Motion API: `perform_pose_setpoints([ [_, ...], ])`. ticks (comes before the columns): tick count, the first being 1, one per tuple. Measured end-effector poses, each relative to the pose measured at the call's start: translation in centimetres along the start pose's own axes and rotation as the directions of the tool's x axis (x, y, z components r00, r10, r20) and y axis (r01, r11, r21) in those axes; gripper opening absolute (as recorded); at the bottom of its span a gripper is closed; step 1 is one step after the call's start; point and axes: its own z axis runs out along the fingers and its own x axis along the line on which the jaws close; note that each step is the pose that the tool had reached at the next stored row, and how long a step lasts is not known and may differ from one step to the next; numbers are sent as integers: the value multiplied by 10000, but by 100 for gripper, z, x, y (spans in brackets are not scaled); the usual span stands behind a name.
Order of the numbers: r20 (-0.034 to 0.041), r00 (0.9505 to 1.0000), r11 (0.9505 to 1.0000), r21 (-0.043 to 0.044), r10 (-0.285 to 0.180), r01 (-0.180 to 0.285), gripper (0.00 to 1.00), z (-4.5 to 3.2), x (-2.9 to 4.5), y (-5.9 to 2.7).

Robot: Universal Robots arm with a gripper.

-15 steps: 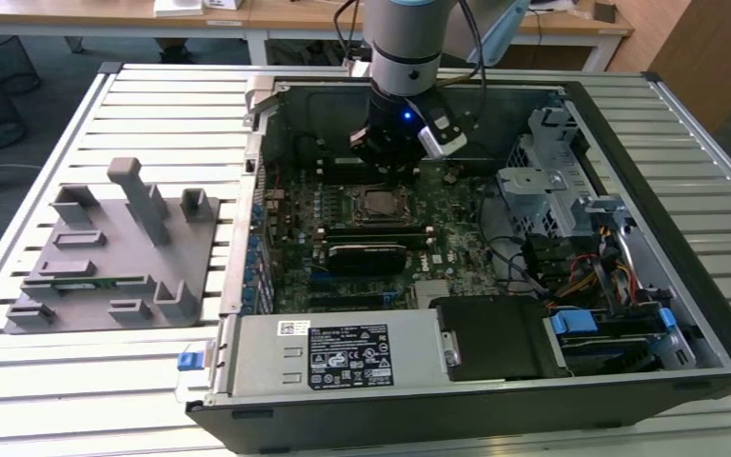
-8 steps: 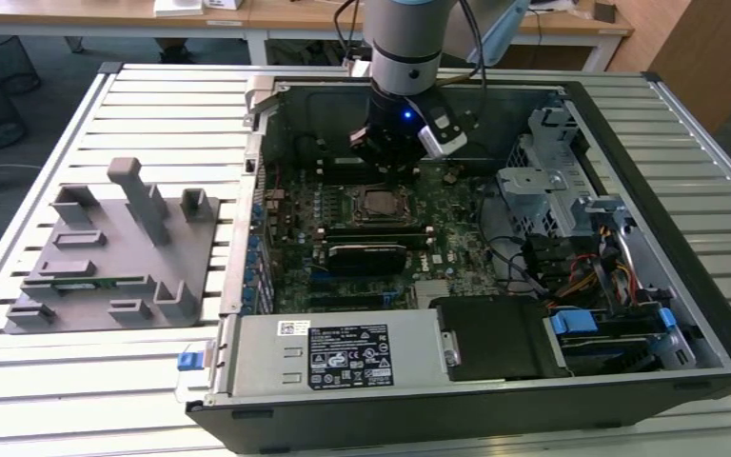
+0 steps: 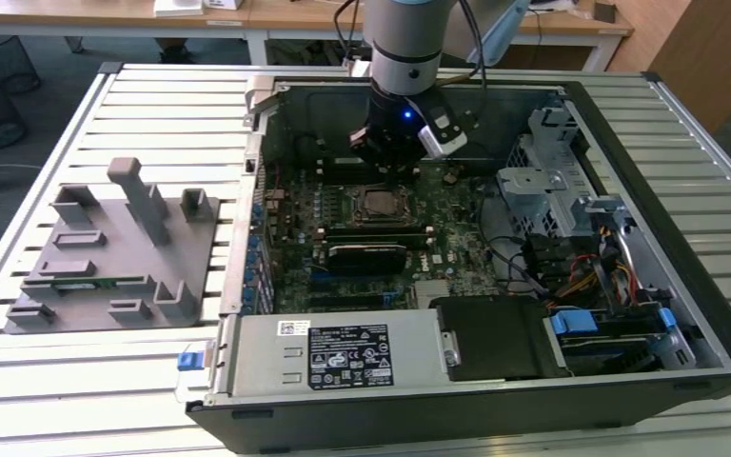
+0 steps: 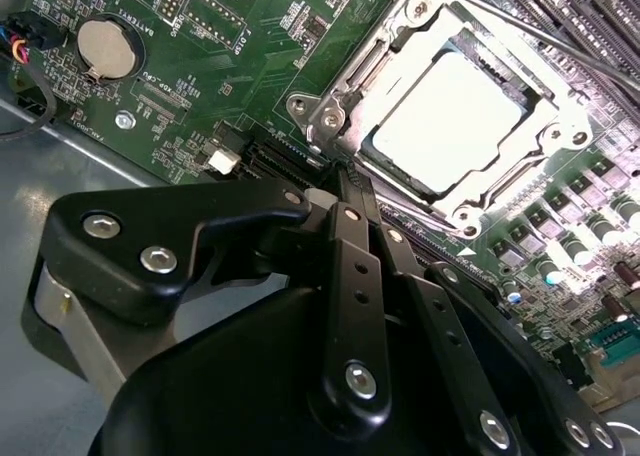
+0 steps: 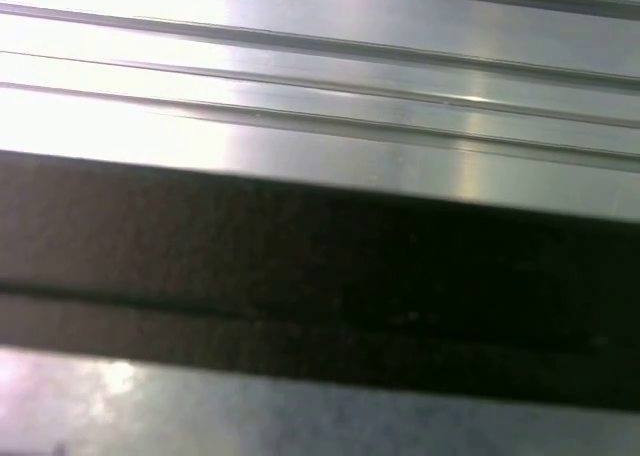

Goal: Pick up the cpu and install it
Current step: 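Install the first cpu locking lever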

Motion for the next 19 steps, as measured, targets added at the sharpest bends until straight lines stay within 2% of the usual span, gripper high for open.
perform_pose_setpoints([
  [6, -17, 10000, 9999, 165, -1, 1, 11, 18, 1, -1],
  [14, -76, 10000, 9982, 596, -5, 9, 11, 61, 2, -4],
  [16, -81, 10000, 9979, 644, -6, 11, 11, 73, 1, -5],
  [19, -77, 10000, 9981, 620, -5, 9, 11, 77, 2, -3],
])
